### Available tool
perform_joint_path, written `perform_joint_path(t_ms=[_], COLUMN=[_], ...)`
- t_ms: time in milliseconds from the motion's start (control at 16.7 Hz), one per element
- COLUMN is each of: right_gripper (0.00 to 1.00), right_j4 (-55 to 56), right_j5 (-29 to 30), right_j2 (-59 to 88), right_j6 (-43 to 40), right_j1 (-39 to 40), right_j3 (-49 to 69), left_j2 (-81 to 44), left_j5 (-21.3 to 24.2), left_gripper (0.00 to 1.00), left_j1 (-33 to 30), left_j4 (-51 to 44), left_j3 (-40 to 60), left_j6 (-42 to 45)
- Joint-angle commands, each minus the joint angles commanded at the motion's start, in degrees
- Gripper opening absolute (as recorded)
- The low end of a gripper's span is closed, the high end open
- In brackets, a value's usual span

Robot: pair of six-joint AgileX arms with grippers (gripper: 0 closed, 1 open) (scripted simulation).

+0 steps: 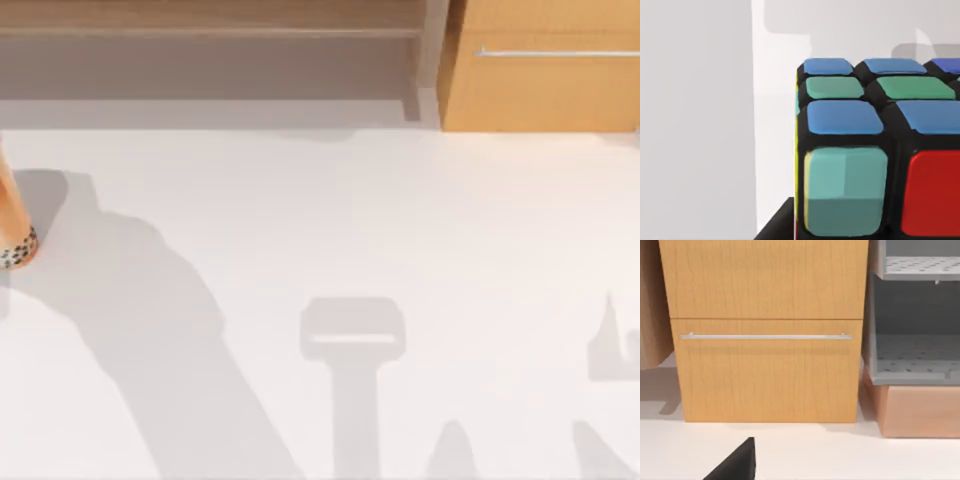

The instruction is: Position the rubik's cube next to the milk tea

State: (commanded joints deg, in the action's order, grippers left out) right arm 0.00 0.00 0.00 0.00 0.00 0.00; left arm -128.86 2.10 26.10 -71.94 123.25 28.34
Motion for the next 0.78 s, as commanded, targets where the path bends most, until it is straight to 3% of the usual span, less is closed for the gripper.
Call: perform_joint_path(t_ms=[240,780], right_gripper=[1.00,1.00], right_j4=[0.00,0.00], right_j5=[0.00,0.00], right_j2=[0.00,0.00], right_j6=[0.00,0.00], right_j1=[0.00,0.00], right_j3=[0.00,0.00], left_j2=[-5.96,-4.73], left_j5=[-1.52,-1.23], left_gripper=[0.00,0.00], left_j1=[-1.46,-1.03], left_j4=[-5.66,-4.41], left_j3=[-1.08,-0.71], left_j6=[-2.05,-2.14])
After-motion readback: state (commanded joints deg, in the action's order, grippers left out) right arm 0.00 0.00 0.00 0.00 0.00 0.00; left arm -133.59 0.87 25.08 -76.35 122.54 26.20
